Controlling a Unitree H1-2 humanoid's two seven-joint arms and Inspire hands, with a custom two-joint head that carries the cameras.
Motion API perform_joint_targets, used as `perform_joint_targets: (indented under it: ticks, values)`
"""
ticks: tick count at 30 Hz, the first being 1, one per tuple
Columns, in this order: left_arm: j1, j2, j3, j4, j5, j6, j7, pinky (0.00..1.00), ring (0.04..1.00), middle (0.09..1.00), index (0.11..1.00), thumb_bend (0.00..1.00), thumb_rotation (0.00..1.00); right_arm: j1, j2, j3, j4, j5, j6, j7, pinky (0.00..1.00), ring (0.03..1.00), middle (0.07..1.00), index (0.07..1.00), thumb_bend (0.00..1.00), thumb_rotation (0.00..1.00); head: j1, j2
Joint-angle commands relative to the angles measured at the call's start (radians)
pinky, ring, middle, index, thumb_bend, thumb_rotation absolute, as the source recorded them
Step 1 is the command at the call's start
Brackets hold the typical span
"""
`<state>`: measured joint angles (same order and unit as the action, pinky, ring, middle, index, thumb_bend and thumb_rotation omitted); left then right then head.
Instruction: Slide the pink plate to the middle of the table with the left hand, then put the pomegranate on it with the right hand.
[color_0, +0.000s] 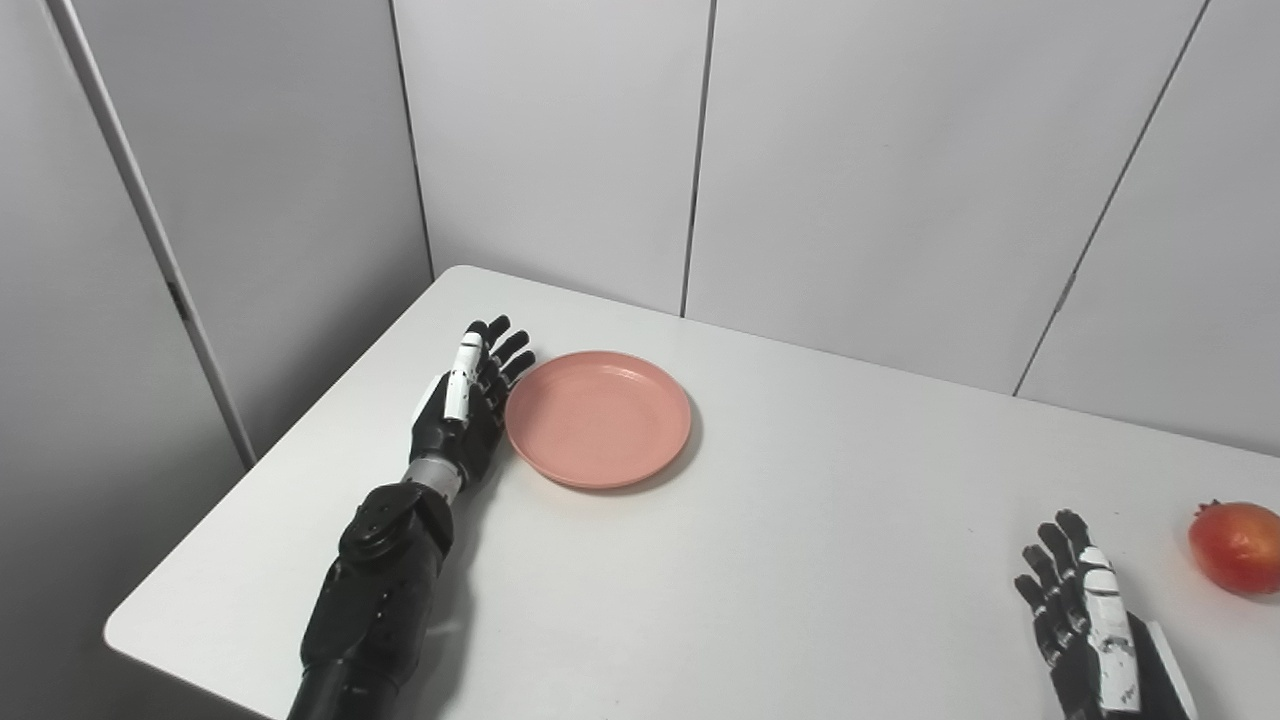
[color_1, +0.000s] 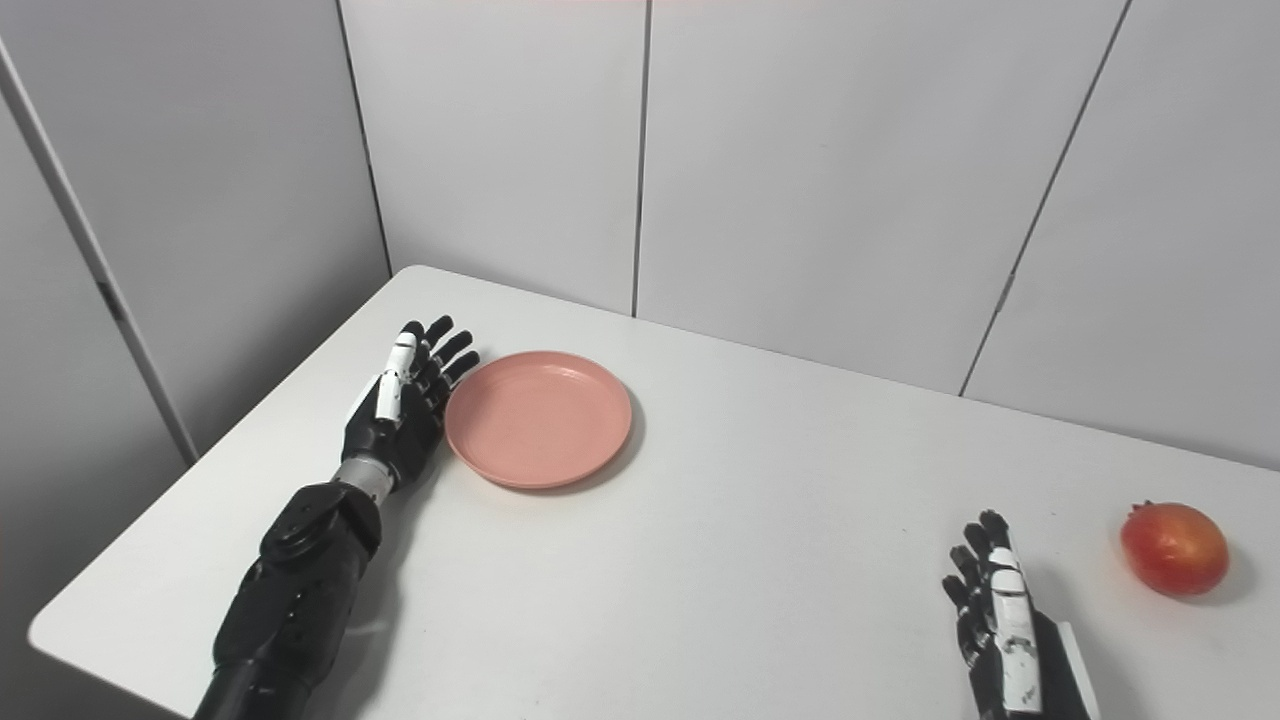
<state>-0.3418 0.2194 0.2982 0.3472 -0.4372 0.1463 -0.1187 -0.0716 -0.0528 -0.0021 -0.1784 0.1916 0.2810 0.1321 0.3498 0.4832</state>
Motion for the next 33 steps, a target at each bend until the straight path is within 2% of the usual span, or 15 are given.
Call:
perform_joint_targets:
  ticks: [1,5,11,16,19,28,33]
  values:
    - [-0.027,-0.024,-0.009,0.0,-0.008,0.037,0.007,0.96,0.95,0.946,0.946,0.38,1.0,-0.03,0.003,0.0,-0.027,-0.005,-0.028,-0.004,1.0,1.0,1.0,1.0,0.15,1.0,-0.005,0.004]
    - [-0.039,-0.047,-0.016,-0.01,0.002,0.046,0.017,0.96,0.948,0.944,0.947,0.38,1.0,-0.03,0.003,0.003,-0.025,-0.008,-0.033,-0.003,1.0,1.0,1.0,1.0,0.15,1.0,-0.016,0.009]
    - [-0.047,-0.067,-0.029,-0.008,-0.002,0.048,-0.005,0.96,0.956,0.957,0.962,0.38,1.0,-0.028,0.002,0.013,-0.026,-0.024,-0.044,-0.006,1.0,1.0,1.0,1.0,0.17,1.0,-0.035,0.021]
    - [-0.05,-0.08,-0.055,-0.004,0.006,0.041,-0.019,0.98,0.96,0.958,0.956,0.37,1.0,-0.029,0.002,0.018,-0.023,-0.029,-0.05,-0.002,1.0,1.0,1.0,1.0,0.19,1.0,-0.066,0.037]
    - [-0.051,-0.089,-0.066,-0.013,0.01,0.059,-0.006,0.97,0.948,0.95,0.95,0.37,1.0,-0.03,0.003,0.021,-0.012,-0.036,-0.068,0.0,1.0,1.0,1.0,1.0,0.2,1.0,-0.081,0.042]
    - [-0.042,-0.11,-0.122,-0.029,0.028,0.074,-0.017,0.98,0.958,0.953,0.946,0.38,1.0,-0.034,0.019,0.028,-0.015,-0.053,-0.056,-0.013,1.0,1.0,1.0,1.0,0.21,1.0,-0.134,0.067]
    - [-0.043,-0.126,-0.146,-0.048,0.043,0.098,-0.006,0.96,0.95,0.943,0.938,0.39,1.0,-0.04,0.023,0.034,-0.004,-0.061,-0.073,-0.008,1.0,1.0,1.0,1.0,0.21,1.0,-0.174,0.083]
